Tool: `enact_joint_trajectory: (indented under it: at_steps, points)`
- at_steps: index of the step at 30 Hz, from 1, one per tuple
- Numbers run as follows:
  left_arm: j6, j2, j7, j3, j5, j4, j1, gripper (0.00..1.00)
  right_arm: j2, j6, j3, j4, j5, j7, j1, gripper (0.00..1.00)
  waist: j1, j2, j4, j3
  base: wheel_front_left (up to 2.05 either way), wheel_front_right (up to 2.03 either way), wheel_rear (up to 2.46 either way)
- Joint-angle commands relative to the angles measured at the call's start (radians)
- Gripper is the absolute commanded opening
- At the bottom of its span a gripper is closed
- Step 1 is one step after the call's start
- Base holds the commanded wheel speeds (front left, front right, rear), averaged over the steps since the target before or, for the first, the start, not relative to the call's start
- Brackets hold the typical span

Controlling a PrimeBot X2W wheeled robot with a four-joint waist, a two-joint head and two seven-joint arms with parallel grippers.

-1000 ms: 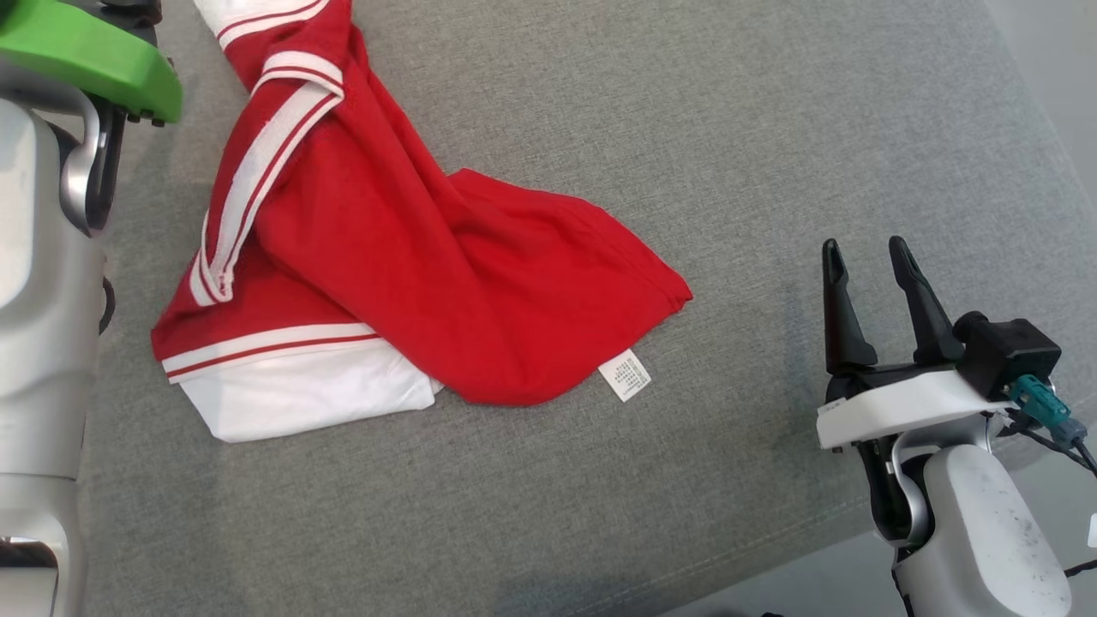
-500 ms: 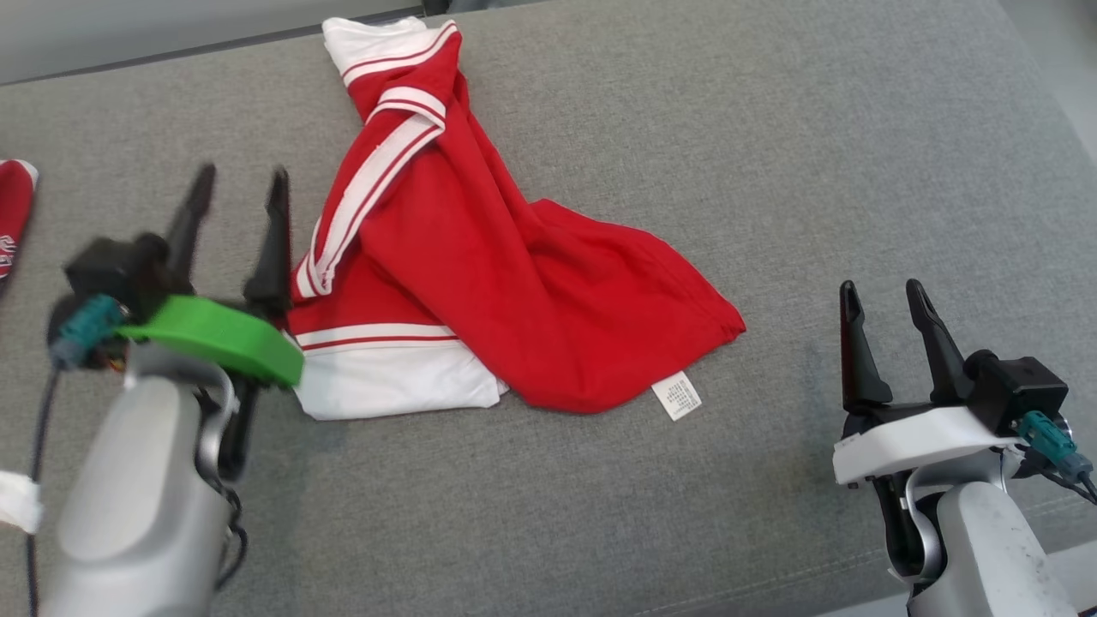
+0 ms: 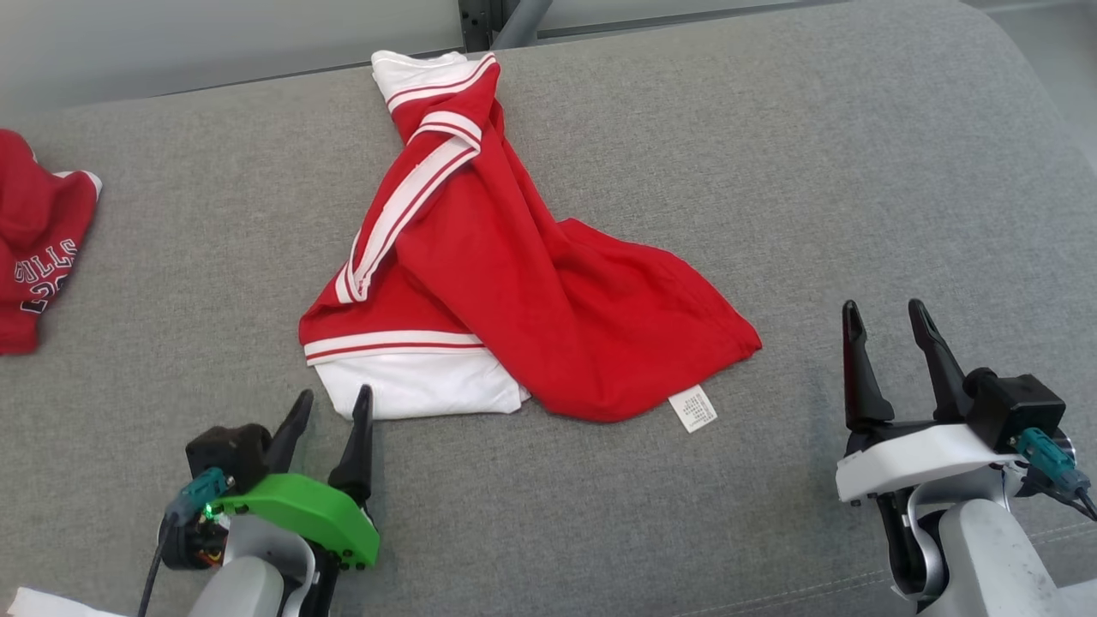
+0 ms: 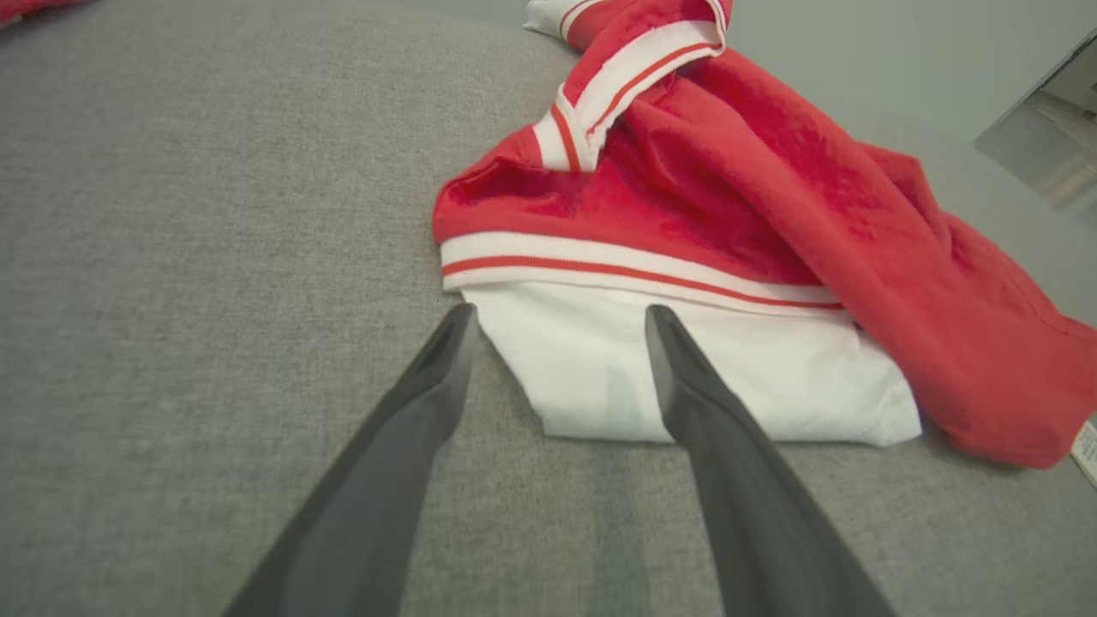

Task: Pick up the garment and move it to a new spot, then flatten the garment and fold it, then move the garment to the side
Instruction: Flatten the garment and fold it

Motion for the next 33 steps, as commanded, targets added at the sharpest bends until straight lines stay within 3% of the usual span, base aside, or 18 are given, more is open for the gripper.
enact_joint_trajectory:
  at_steps: [1, 6, 11, 12, 14, 15, 16, 24, 33]
  points:
    - [0.007, 0.001, 0.007, 0.000, -0.011, -0.004, 0.021, 1.00, -0.002, -0.002, -0.003, 0.001, -0.004, -0.003, 0.012, 1.00, 0.0000, 0.0025, -0.002, -0.002, 0.00, 0.00, 0.00]
    - [0.019, -0.015, 0.036, 0.008, -0.043, 0.008, 0.052, 1.00, -0.002, -0.002, -0.001, 0.005, -0.002, -0.003, 0.017, 1.00, 0.0000, 0.0025, -0.007, -0.006, 0.00, 0.00, 0.00]
    - [-0.002, -0.040, 0.056, 0.017, -0.088, 0.044, 0.025, 1.00, -0.002, -0.002, 0.007, 0.007, -0.003, -0.003, 0.015, 1.00, 0.0000, 0.0025, -0.017, -0.008, 0.00, 0.00, 0.00]
    - [-0.006, -0.044, 0.061, 0.015, -0.090, 0.054, 0.019, 0.96, -0.002, -0.002, 0.008, 0.008, -0.005, -0.003, 0.015, 1.00, 0.0000, 0.0025, -0.019, -0.009, 0.00, 0.00, 0.00]
    - [-0.009, -0.046, 0.054, 0.010, -0.088, 0.073, 0.010, 0.44, -0.002, -0.002, 0.011, 0.010, -0.005, -0.003, 0.017, 1.00, 0.0000, 0.0025, -0.024, -0.011, 0.00, 0.00, 0.00]
    - [-0.012, -0.048, 0.043, 0.009, -0.086, 0.079, 0.005, 0.27, -0.002, -0.002, 0.011, 0.011, -0.005, -0.003, 0.019, 1.00, 0.0000, 0.0025, -0.026, -0.013, 0.00, 0.00, 0.00]
    - [-0.022, -0.052, 0.014, 0.006, -0.081, 0.081, -0.004, 0.00, -0.002, -0.002, 0.010, 0.010, -0.007, -0.003, 0.022, 1.00, 0.0000, 0.0025, -0.028, -0.015, 0.00, 0.00, 0.00]
    - [-0.035, -0.045, -0.072, 0.006, -0.010, -0.012, 0.007, 0.00, -0.002, -0.002, -0.012, 0.009, -0.011, -0.003, 0.039, 1.00, 0.0000, 0.0025, -0.005, -0.032, 0.00, 0.00, 0.00]
    - [0.022, -0.015, -0.079, 0.017, 0.139, -0.342, 0.125, 0.00, -0.002, -0.002, -0.015, 0.016, -0.006, -0.003, 0.056, 1.00, 0.0000, 0.0025, 0.042, -0.065, 0.00, 0.00, 0.00]
